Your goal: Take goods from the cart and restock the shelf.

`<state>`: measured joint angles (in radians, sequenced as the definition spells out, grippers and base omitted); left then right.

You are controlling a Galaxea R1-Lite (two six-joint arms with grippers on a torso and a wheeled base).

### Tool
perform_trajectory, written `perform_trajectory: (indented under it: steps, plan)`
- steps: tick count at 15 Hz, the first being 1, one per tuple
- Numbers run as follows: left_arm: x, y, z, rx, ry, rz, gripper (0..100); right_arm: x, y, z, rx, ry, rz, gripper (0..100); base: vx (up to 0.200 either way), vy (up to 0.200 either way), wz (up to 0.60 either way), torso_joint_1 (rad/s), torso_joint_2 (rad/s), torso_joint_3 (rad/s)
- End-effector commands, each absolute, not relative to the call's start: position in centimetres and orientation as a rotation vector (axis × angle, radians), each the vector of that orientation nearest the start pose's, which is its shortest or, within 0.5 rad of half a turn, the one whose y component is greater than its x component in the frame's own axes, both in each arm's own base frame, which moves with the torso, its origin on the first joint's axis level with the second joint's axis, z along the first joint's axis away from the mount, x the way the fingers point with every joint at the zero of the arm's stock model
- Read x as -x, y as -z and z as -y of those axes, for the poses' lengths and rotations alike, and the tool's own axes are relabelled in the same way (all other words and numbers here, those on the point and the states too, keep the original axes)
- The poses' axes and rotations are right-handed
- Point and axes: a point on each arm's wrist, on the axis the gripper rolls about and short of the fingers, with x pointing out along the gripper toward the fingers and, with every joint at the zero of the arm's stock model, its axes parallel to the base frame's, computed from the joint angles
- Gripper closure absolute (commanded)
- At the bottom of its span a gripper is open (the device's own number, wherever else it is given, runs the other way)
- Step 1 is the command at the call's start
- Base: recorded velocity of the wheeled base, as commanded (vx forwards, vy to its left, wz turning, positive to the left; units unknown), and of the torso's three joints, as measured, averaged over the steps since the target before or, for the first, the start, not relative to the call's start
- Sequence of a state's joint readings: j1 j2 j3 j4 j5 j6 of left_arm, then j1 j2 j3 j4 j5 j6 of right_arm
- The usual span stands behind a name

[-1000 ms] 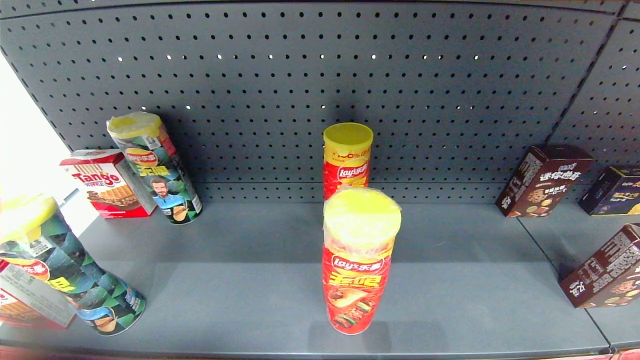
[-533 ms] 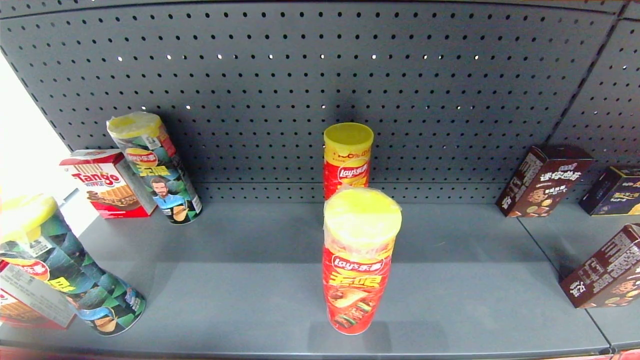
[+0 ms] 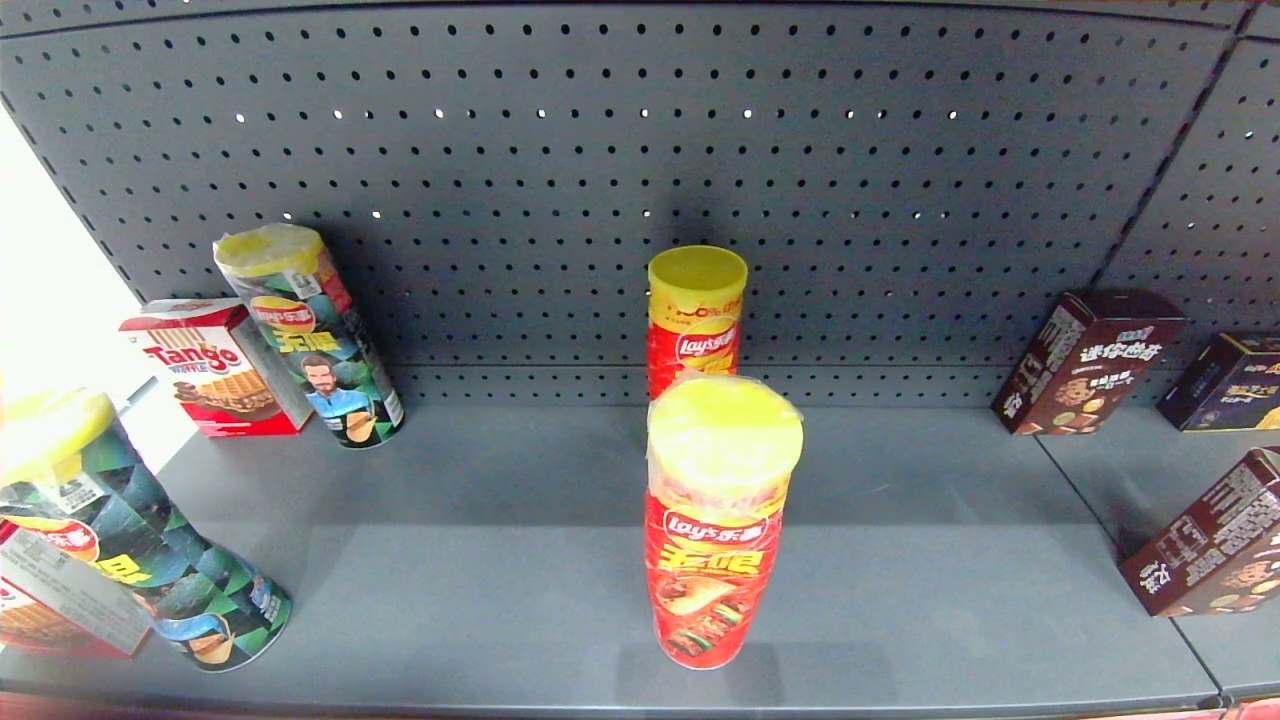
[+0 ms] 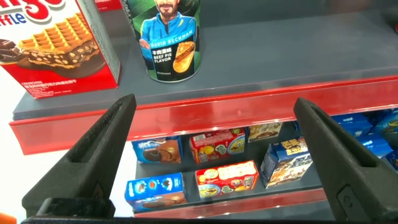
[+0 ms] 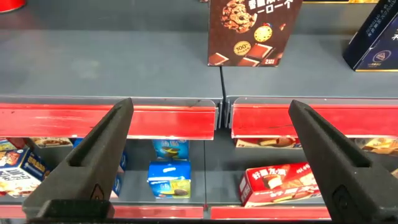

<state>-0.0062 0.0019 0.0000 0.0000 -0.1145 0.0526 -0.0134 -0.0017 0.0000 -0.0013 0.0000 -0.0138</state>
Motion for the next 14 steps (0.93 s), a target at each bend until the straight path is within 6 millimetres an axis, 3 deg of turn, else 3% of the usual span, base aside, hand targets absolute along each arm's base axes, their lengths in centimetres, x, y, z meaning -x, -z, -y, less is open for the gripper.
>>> perform_trajectory:
  steps: [1,14]
  plan:
    - [2.28,-7.55,0.24,-0.052,0.121,0.002,0,2.28,-7.56,-0.03,0.014,0.014,0.001,0,0.0,0.0,0.0,0.0,0.0,0.0]
    - [2.3,-7.55,0.25,-0.043,0.123,0.003,0,2.28,-7.56,-0.03,0.014,0.014,0.001,0,-0.015,0.0,0.0,0.0,0.0,0.0]
